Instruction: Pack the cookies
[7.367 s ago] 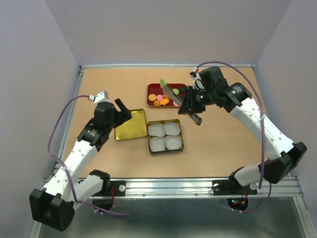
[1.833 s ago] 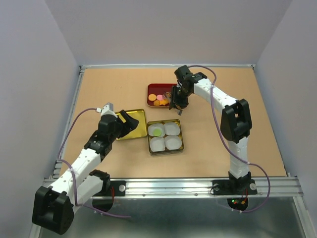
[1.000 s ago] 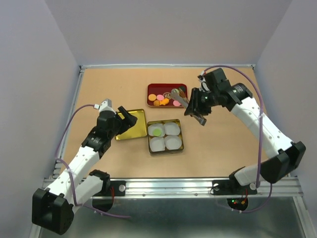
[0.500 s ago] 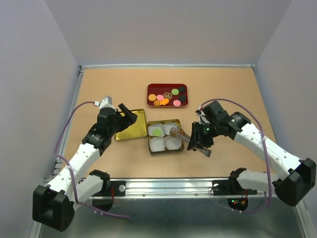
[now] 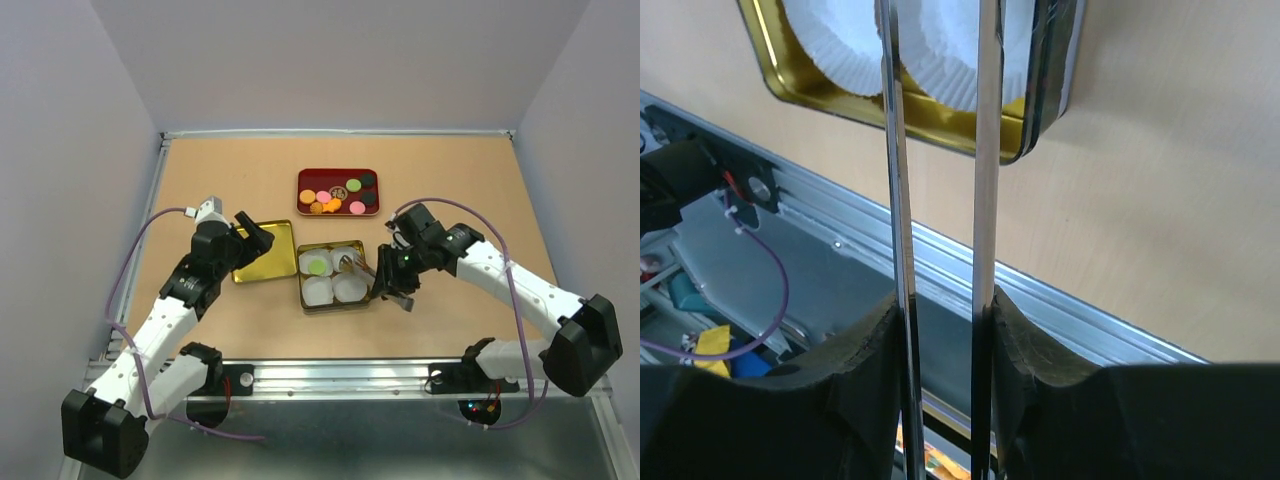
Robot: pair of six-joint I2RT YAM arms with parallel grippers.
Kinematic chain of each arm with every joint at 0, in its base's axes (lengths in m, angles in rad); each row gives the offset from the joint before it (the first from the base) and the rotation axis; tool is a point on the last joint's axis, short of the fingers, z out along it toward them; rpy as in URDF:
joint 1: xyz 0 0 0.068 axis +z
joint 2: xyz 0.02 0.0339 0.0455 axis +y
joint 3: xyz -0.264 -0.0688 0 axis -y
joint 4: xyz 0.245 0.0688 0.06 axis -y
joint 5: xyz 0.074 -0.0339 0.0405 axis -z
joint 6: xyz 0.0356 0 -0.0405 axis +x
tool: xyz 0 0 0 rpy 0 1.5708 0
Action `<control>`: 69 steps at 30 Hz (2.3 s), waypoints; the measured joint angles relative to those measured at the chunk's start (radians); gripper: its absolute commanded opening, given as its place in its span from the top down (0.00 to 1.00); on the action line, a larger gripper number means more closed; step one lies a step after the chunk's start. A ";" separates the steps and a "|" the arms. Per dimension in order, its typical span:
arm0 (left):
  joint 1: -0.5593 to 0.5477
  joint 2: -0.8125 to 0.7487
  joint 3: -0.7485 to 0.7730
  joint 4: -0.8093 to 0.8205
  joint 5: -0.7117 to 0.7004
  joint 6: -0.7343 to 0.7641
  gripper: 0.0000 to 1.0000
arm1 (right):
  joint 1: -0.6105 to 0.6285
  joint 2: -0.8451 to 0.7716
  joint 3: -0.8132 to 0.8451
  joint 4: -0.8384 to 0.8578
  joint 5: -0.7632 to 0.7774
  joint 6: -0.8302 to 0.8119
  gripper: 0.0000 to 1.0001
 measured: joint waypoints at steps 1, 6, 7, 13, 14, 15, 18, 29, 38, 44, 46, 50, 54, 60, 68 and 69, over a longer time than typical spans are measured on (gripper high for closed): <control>0.000 -0.003 0.000 -0.002 -0.002 0.001 0.15 | 0.000 0.011 0.002 0.002 0.006 -0.002 0.77; 0.000 -0.011 0.000 -0.013 -0.005 0.001 0.15 | 0.000 0.044 0.003 0.014 0.051 -0.011 0.77; 0.000 -0.014 0.000 -0.015 -0.006 0.001 0.15 | 0.000 0.050 0.003 0.019 0.059 -0.013 0.77; 0.000 -0.030 0.000 -0.022 -0.015 0.004 0.15 | 0.000 0.083 0.003 0.055 0.080 -0.015 0.77; 0.000 -0.030 0.000 -0.022 -0.018 0.005 0.15 | 0.000 0.088 0.003 0.060 0.082 -0.015 0.77; 0.000 -0.030 0.000 -0.023 -0.019 0.006 0.15 | 0.000 0.094 0.003 0.066 0.085 -0.015 0.76; 0.000 -0.030 0.000 -0.026 -0.022 0.009 0.15 | 0.000 0.113 0.008 0.074 0.087 -0.015 0.73; 0.000 -0.030 0.000 -0.034 -0.026 0.015 0.15 | 0.000 0.135 0.024 0.102 0.096 -0.022 0.40; 0.000 -0.038 0.000 -0.036 -0.026 0.016 0.15 | 0.000 0.122 0.032 0.097 0.095 -0.015 0.40; 0.000 -0.038 0.000 -0.037 -0.029 0.016 0.15 | 0.000 0.093 0.134 0.063 0.085 0.000 0.44; 0.000 -0.038 0.000 -0.036 -0.029 0.016 0.15 | 0.000 0.084 0.192 0.047 0.085 0.003 0.48; 0.000 -0.037 -0.001 -0.035 -0.029 0.016 0.15 | 0.000 0.086 0.305 0.038 0.087 0.004 0.56; 0.000 -0.037 -0.001 -0.035 -0.029 0.016 0.15 | 0.000 0.153 0.389 0.037 0.115 -0.003 0.56; 0.000 -0.043 -0.003 -0.035 -0.030 0.016 0.15 | 0.000 0.372 0.479 0.026 0.208 -0.024 0.57; 0.000 -0.053 -0.042 -0.026 -0.029 0.020 0.14 | -0.043 0.595 0.600 0.003 0.259 -0.034 0.56; 0.000 -0.053 -0.047 -0.026 -0.029 0.021 0.14 | -0.048 0.610 0.615 0.003 0.261 -0.034 0.56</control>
